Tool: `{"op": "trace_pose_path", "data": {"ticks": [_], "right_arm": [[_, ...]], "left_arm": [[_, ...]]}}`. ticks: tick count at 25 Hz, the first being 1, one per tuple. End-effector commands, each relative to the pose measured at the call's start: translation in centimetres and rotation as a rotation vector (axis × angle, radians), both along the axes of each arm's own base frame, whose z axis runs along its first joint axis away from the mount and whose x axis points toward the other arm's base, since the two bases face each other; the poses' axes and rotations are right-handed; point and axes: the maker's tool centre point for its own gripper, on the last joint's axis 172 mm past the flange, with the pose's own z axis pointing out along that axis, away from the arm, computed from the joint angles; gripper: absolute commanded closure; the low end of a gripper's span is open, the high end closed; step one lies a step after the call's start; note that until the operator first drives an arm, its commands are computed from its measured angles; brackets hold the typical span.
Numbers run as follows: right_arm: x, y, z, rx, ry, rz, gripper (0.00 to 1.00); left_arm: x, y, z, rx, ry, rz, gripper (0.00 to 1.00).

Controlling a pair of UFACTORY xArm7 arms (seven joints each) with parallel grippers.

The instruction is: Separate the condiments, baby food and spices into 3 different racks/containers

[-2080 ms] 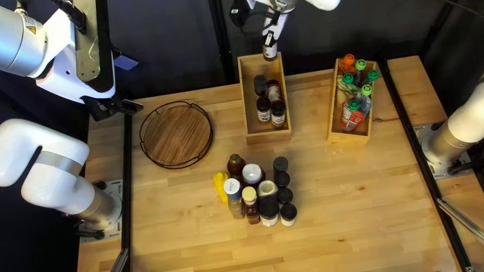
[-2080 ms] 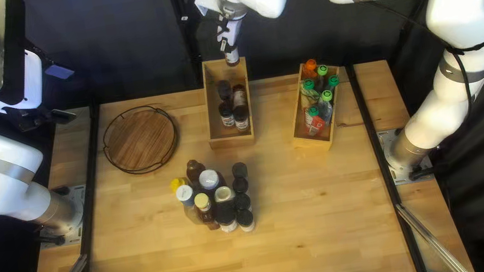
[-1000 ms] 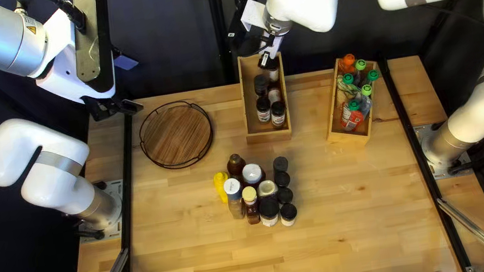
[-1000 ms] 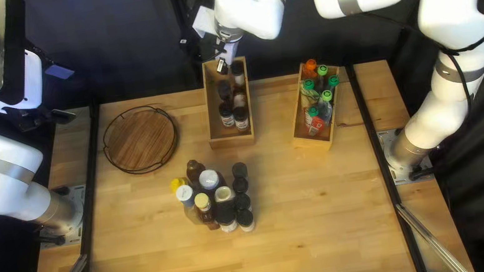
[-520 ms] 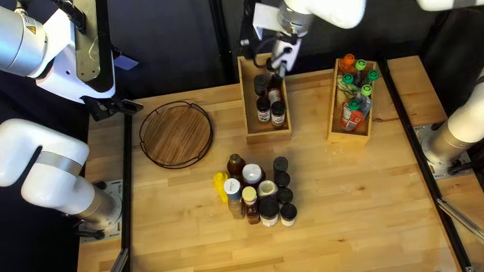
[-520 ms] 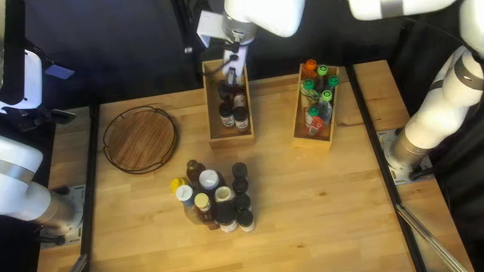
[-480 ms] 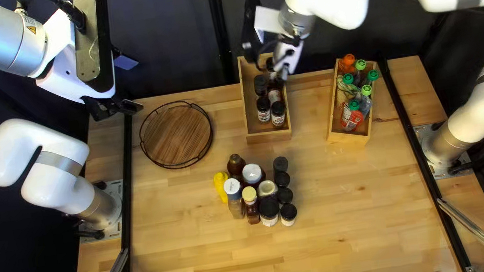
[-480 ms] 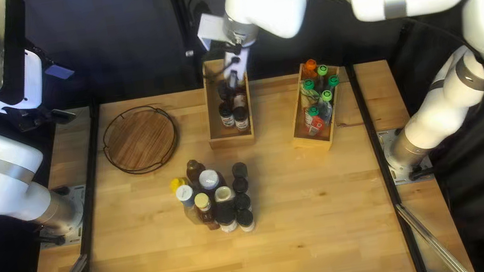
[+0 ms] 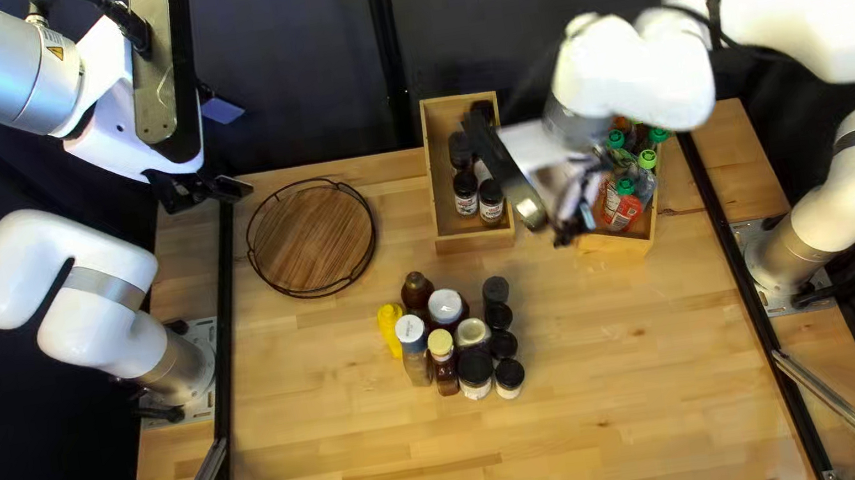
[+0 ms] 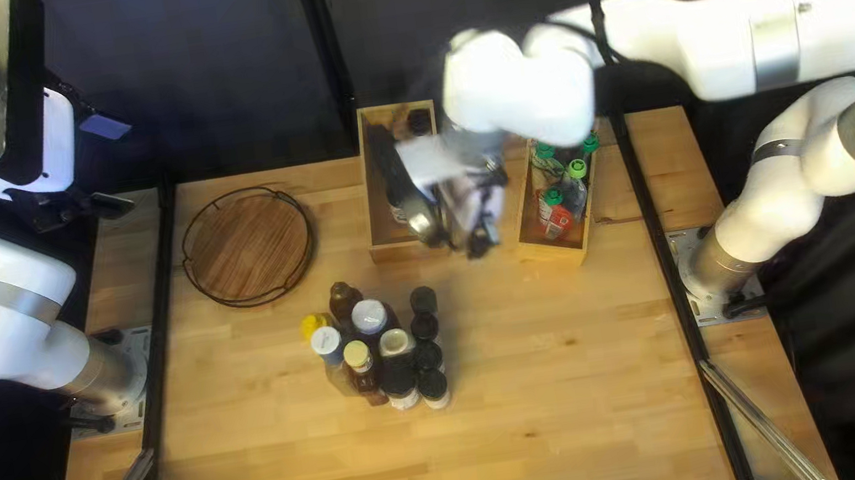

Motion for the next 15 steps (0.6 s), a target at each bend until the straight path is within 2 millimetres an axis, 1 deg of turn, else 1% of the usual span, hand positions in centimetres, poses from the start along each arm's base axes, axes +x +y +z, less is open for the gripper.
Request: {"op": "trace_pose_path", "data": {"ticks": [1,5,9,11,15], "right_arm": [[1.0,0.9,-3.5,-0.021,-0.008,0.077,0.00],[2.6,1.2,-5.7,-0.003,-0.024,0.122,0.00],[4.5,1.2,-7.4,0.022,-0.048,0.150,0.00],[5.2,1.1,-8.1,0.031,-0.057,0.158,0.00],[6.3,0.9,-9.0,0.047,-0.070,0.170,0.00]], "left_arm": [[0.0,0.0,0.0,0.000,0.000,0.000,0.00],[0.0,0.0,0.0,0.000,0.000,0.000,0.00],[0.0,0.0,0.0,0.000,0.000,0.000,0.00],[0.0,0.0,0.0,0.000,0.000,0.000,0.00],[0.0,0.0,0.0,0.000,0.000,0.000,0.00]]}}
